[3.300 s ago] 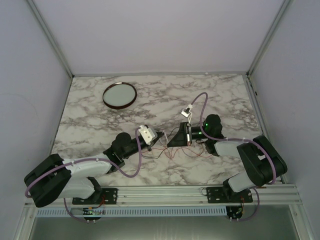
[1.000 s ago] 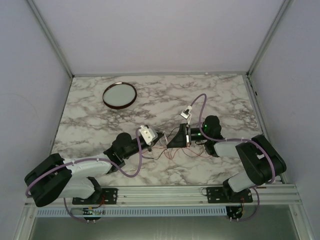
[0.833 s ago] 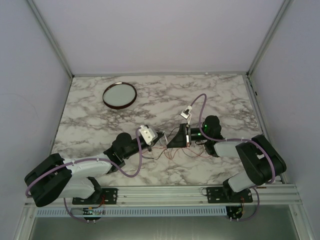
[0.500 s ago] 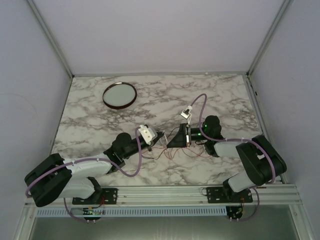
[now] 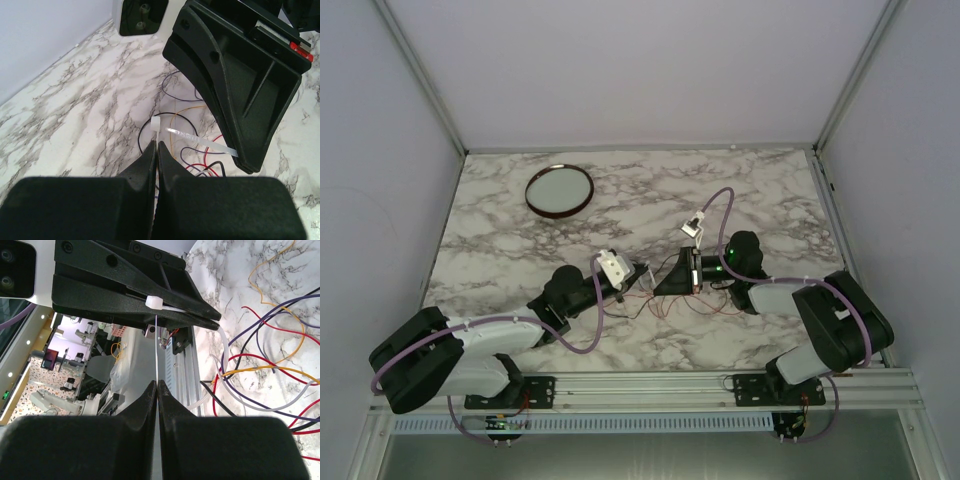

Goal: Zip-tie the wires
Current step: Tie the cable at the center of the board.

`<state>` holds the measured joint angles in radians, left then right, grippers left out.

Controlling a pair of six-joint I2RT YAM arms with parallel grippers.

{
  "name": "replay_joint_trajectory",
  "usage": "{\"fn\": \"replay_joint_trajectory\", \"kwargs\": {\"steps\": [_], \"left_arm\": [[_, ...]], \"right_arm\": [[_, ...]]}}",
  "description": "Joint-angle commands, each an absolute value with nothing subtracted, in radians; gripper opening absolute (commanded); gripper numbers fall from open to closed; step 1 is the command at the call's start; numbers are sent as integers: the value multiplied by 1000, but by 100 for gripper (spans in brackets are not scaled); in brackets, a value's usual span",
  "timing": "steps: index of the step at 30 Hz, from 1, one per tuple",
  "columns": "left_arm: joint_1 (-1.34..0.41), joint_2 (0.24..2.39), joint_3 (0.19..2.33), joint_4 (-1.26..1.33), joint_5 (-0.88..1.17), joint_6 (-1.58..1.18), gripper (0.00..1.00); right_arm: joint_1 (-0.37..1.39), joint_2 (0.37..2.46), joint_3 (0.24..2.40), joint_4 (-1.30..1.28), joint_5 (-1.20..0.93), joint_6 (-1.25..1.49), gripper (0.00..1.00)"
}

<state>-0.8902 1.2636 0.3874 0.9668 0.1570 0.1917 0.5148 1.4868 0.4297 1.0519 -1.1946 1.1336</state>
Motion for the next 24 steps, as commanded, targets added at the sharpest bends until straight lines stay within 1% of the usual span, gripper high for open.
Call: {"fn": "replay_joint_trajectory", "kwargs": {"steps": [1,24], "left_arm": [[-897,1269,382,1016,167,201,0],[-902,1275,379,1018,174,211,0]], "right_arm": [[512,1457,465,1069,-1193,1108,0],[500,1462,472,1065,-1184,1104,0]]}}
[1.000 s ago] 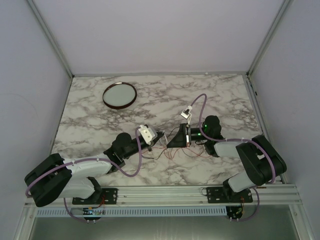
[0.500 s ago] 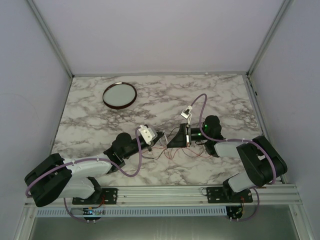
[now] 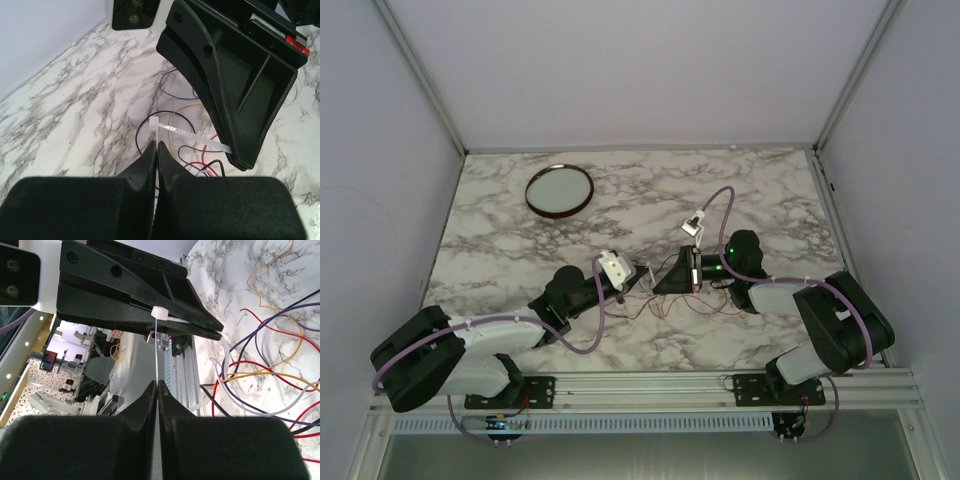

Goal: Zip-tie the wires
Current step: Tie the cable at the center of the board.

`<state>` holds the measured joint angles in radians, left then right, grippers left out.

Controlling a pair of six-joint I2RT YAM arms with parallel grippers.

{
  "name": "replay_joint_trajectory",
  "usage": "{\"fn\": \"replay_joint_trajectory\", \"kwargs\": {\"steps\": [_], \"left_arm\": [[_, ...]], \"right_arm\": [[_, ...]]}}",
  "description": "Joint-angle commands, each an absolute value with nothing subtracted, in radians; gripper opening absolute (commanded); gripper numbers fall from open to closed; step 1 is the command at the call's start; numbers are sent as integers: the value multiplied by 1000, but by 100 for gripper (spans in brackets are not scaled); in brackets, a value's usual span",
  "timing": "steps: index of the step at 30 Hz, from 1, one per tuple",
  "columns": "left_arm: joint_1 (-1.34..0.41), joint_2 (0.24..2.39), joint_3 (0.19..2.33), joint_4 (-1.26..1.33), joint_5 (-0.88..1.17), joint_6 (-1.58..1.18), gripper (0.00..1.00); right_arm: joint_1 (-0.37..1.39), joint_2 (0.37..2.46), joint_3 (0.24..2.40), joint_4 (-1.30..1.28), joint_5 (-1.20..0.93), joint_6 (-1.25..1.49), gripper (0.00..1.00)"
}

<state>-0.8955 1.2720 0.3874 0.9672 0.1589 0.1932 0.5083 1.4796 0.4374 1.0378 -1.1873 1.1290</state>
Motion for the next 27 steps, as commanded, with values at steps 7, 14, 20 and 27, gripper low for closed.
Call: {"fn": "replay_joint_trajectory", "kwargs": {"steps": [7,14,20,27], "left_arm": [[-905,1270,374,1025,176,217,0],[-913,1273,373,1016,176,236,0],[-921,1276,383,996,176,261,0],[-926,1275,388,976,169,287,0]], "right_arm": [[496,1467,475,1059,-1179,1104,0],[495,1477,487,1040,-1183,1109,0],[496,1483,507,1005,-1184,1118,0],[494,1474,516,932,-1178,1116,0]]}}
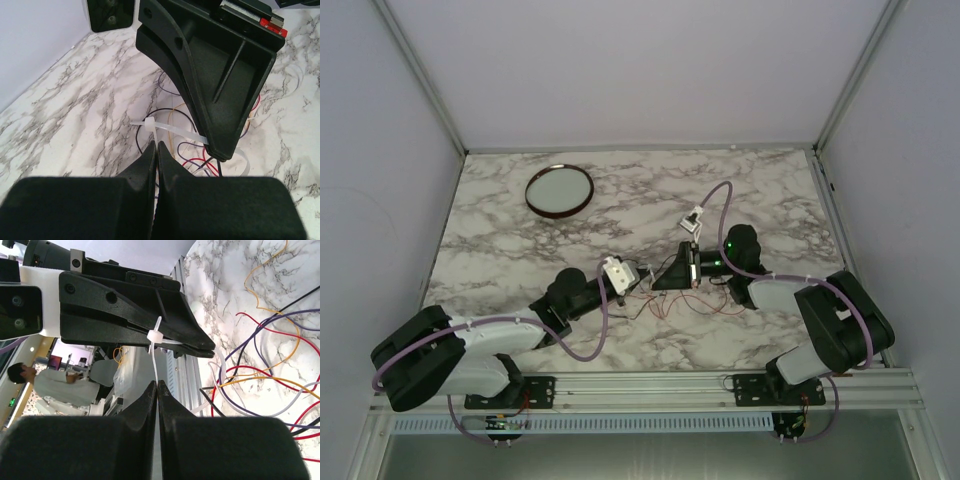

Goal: Zip-tie the wires
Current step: Tie the cable at the center of the board.

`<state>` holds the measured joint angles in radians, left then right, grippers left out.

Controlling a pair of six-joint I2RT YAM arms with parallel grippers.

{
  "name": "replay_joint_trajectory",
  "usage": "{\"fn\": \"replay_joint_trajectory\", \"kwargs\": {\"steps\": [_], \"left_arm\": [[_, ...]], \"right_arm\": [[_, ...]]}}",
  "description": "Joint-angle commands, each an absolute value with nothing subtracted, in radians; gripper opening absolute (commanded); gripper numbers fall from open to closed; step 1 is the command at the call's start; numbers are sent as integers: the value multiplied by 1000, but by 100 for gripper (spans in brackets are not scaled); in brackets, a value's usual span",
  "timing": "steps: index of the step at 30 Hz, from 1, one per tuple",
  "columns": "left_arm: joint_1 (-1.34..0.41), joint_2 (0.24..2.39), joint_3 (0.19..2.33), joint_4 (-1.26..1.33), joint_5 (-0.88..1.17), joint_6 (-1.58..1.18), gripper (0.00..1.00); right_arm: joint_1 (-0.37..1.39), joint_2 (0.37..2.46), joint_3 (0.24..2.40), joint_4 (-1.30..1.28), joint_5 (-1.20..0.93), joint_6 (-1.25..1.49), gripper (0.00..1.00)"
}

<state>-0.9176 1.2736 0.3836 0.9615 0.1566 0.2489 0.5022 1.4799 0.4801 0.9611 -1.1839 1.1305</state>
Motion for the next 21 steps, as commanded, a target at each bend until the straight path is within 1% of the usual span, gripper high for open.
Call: {"fn": "replay_joint_trajectory", "kwargs": {"steps": [1,21], "left_arm": [[-928,1275,388,976,169,287,0],[-945,1283,400,923,166,338,0]], "right_arm": [[493,1472,516,925,-1174,1113,0],[460,1541,596,844,-1142,1100,0]]}}
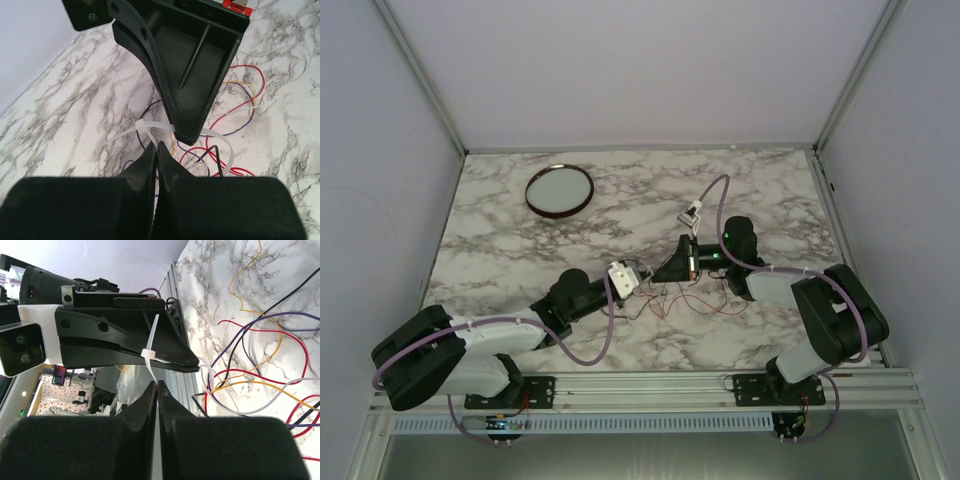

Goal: Zip-tie the wires
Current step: Tie the cable at the center of the board.

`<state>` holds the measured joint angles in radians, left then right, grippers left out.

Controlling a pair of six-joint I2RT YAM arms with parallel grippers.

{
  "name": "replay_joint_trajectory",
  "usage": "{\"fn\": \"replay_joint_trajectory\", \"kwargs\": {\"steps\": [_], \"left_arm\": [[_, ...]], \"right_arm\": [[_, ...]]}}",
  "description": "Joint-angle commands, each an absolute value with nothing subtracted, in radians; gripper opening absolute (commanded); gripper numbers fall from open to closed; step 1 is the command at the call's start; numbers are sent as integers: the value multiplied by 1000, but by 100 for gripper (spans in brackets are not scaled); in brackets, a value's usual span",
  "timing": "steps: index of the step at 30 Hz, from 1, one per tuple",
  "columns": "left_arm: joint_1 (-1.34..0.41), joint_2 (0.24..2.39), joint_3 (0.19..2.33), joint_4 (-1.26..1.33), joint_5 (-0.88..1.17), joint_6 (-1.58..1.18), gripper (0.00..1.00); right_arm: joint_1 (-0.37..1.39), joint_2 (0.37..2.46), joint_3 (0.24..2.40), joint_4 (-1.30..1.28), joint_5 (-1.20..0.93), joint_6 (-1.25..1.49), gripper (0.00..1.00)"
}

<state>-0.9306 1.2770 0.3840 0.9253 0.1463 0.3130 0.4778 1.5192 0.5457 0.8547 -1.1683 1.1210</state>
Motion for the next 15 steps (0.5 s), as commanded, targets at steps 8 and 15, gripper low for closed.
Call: {"fn": "replay_joint_trajectory", "kwargs": {"steps": [8,15], "left_arm": [[-948,1304,409,928,175,337,0],[-950,1315,411,949,158,327,0]], "right_arm": [[459,1568,641,783,-1149,1075,0],[459,1568,652,725,-1147,1011,0]]}}
